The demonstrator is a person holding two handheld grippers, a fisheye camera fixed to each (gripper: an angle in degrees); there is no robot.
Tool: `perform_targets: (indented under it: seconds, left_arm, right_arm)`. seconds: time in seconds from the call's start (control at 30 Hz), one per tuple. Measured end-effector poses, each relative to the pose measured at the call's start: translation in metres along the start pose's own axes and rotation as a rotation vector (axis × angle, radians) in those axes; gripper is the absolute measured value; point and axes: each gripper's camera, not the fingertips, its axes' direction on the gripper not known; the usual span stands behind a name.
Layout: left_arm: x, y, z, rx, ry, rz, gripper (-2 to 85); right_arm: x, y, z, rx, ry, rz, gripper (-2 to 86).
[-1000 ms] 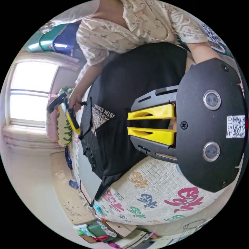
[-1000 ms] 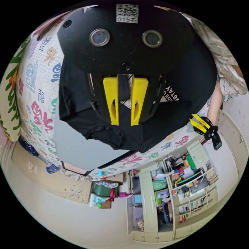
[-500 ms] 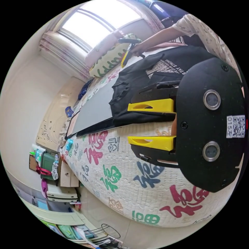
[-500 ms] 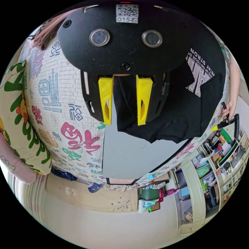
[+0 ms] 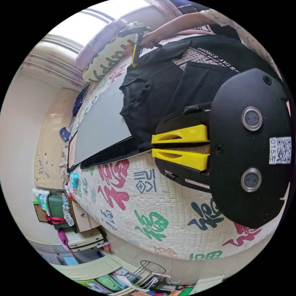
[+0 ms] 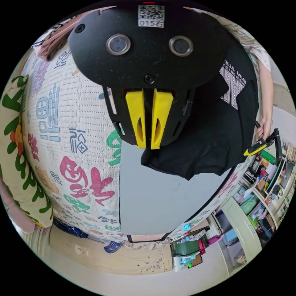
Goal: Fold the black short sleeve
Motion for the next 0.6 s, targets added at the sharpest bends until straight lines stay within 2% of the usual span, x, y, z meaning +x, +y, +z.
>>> perform_targets:
  seconds: [0.13, 0.23, 0.33, 0.43, 0.5, 0.6]
  left_arm:
    - [0.021, 0.016, -0.06, 0.141, 0.008, 0.074, 1.0]
    - [0.052, 0.042, -0.132, 0.265, 0.039, 0.2, 0.7]
    - [0.089, 0.103, -0.22, 0.398, 0.06, 0.328, 0.5]
    - [0.122, 0.207, -0.311, 0.493, 0.091, 0.492, 0.4]
    - [0.137, 0.306, -0.362, 0.482, 0.112, 0.589, 0.3]
    - [0.149, 0.421, -0.384, 0.417, 0.137, 0.581, 0.2]
  right_arm:
    - [-0.016, 0.043, -0.062, 0.119, -0.036, -0.066, 2.8]
    - [-0.029, 0.109, -0.15, 0.251, -0.13, -0.145, 2.0]
    - [-0.038, 0.21, -0.257, 0.399, -0.194, -0.257, 1.4]
    - [-0.037, 0.346, -0.353, 0.492, -0.249, -0.402, 0.5]
    - [-0.025, 0.456, -0.394, 0.398, -0.317, -0.485, 0.1]
    - [0.0, 0.58, -0.396, 0.32, -0.399, -0.441, -0.1]
